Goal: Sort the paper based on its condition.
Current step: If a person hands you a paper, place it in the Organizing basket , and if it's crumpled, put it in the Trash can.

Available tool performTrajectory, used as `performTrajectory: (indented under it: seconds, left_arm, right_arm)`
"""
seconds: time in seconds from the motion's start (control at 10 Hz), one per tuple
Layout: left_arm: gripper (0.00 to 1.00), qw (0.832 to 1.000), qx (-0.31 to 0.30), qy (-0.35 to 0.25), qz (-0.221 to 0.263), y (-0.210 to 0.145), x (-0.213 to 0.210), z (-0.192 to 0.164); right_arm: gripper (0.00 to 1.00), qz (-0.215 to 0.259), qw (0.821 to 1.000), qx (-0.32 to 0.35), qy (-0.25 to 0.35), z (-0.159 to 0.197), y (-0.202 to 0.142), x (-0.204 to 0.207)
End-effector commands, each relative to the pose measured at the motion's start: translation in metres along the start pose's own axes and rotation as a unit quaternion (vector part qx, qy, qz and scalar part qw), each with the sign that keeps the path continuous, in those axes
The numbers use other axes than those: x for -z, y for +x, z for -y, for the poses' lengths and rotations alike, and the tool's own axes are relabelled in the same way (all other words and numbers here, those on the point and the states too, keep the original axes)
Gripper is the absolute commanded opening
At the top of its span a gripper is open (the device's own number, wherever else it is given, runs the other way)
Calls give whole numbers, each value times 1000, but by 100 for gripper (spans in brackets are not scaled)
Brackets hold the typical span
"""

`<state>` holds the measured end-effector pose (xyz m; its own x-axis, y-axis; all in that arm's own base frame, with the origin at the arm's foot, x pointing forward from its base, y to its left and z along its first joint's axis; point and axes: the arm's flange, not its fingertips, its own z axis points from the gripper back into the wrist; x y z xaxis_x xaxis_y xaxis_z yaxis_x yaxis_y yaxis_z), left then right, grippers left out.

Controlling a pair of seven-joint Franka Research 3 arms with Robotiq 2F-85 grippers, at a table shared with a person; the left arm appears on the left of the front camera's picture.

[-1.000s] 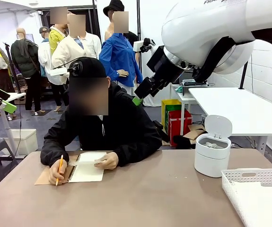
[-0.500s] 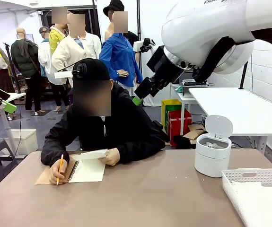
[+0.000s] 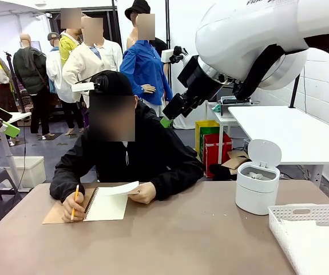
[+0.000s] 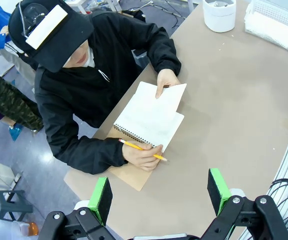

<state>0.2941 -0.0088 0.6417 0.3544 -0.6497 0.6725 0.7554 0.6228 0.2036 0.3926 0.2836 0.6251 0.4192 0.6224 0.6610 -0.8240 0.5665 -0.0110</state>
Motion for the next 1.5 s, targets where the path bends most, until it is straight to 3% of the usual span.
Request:
performTrajectory:
  seconds: [0.0,1.4]
  left_arm:
    - [100,1000,-1,5,2,0,0,-1]
    - [100,1000,-1,5,2,0,0,-1]
  right_arm:
    - [100,0,1000,6,3,-1,-2,0]
    - [100,0,1000,6,3,-1,-2,0]
